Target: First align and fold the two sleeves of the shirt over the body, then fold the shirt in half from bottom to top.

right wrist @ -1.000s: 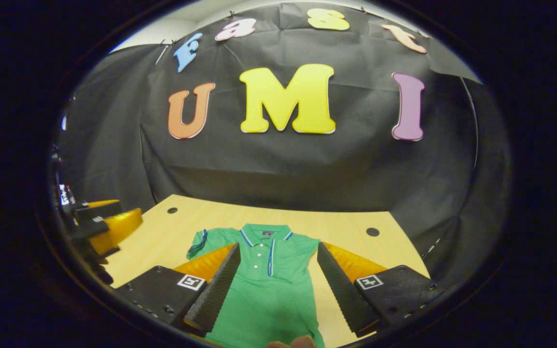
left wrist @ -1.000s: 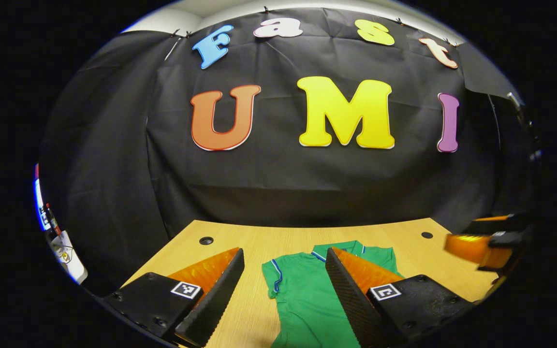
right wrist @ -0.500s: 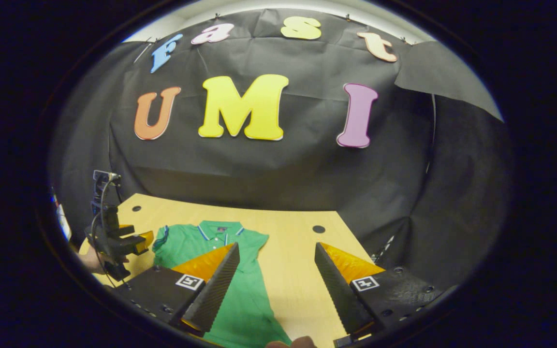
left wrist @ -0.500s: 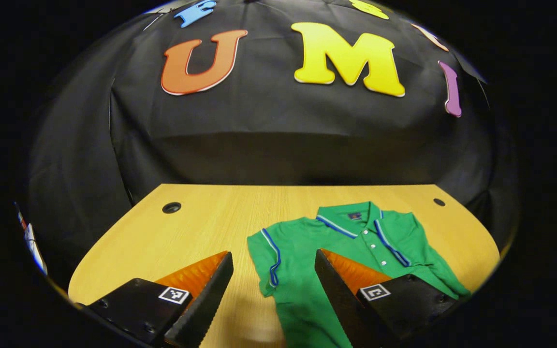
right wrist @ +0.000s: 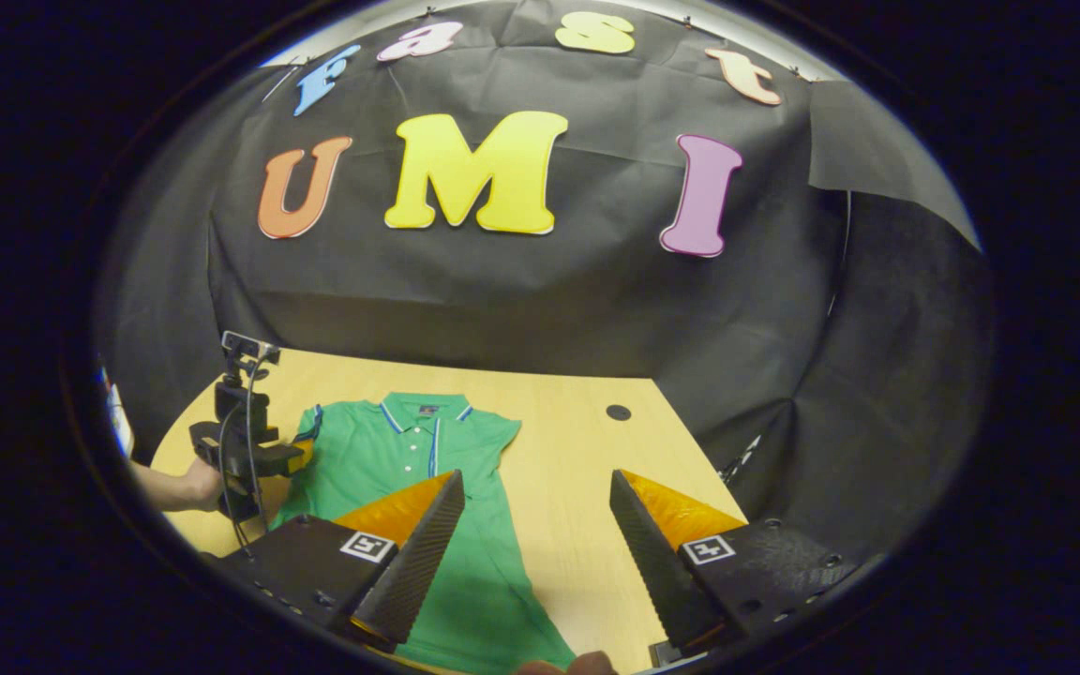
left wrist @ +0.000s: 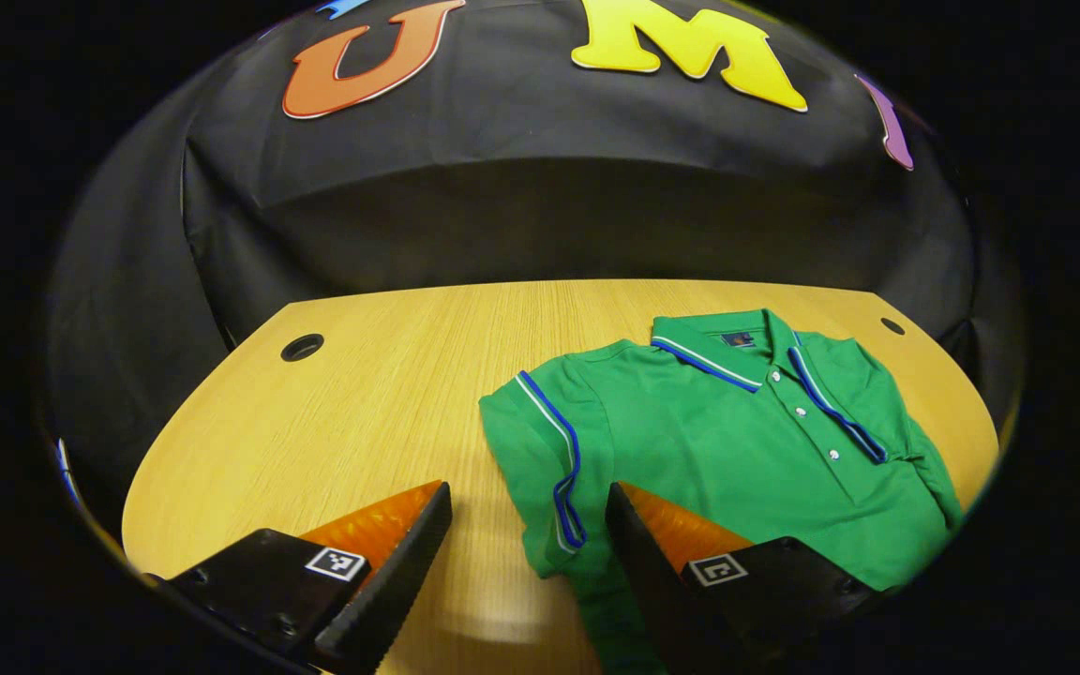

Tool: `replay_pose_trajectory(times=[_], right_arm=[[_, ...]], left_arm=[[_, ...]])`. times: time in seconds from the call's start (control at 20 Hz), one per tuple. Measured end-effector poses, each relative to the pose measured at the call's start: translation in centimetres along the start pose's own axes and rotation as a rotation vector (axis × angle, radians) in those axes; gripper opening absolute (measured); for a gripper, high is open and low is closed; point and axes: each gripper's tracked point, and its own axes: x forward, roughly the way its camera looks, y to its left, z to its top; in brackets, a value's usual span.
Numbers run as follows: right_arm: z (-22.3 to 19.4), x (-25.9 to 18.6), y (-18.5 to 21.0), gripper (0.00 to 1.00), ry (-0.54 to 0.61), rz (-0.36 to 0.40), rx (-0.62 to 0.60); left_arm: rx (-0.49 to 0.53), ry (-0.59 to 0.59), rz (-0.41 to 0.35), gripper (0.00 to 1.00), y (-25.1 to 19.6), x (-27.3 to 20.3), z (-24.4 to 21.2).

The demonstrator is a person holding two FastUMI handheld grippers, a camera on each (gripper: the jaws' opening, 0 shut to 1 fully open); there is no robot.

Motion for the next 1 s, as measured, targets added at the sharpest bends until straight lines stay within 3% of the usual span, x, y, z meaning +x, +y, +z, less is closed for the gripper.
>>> replay_pose_trajectory(times=[0.05,0.1,0.15,0.2,0.25,0.3,0.4,0.45,0.65,1.0], right_arm=[[0.0,0.1,0.4,0.97,0.003,0.005,-0.003],[-0.1,0.2,0.7,0.97,0.006,0.010,-0.010],[-0.1,0.3,1.2,0.98,0.008,0.015,-0.019],[-0.2,0.3,1.5,0.97,0.007,0.023,-0.027],[-0.2,0.3,1.8,0.97,0.008,0.028,-0.032],[-0.3,0.3,2.1,0.97,0.012,0.033,-0.031],[-0.8,0.5,2.3,0.95,0.026,0.036,-0.024],[-0.9,0.5,2.4,0.95,0.033,0.036,-0.017],[-0.9,0.5,2.1,0.95,0.036,0.016,0.002],[-0.6,0.2,1.9,0.95,0.016,0.025,0.035]], left_arm=[[0.006,-0.005,-0.006,0.99,0.1,0.2,0.0],[0.009,-0.001,-0.018,0.89,0.0,0.4,0.0],[0.012,0.011,-0.032,0.69,-0.1,0.4,-0.4],[0.010,0.018,-0.045,0.64,-0.2,0.5,-0.5],[0.007,0.020,-0.055,0.47,-0.2,0.4,-0.7],[0.006,0.018,-0.058,0.49,-0.1,0.4,-0.6],[0.009,0.014,-0.059,0.34,0.1,0.6,-0.7],[0.006,0.017,-0.066,0.18,0.1,0.5,-0.7],[-0.013,-0.027,-0.084,0.07,0.4,-0.3,1.2],[-0.015,-0.128,-0.136,0.05,-1.4,-2.8,6.8]])
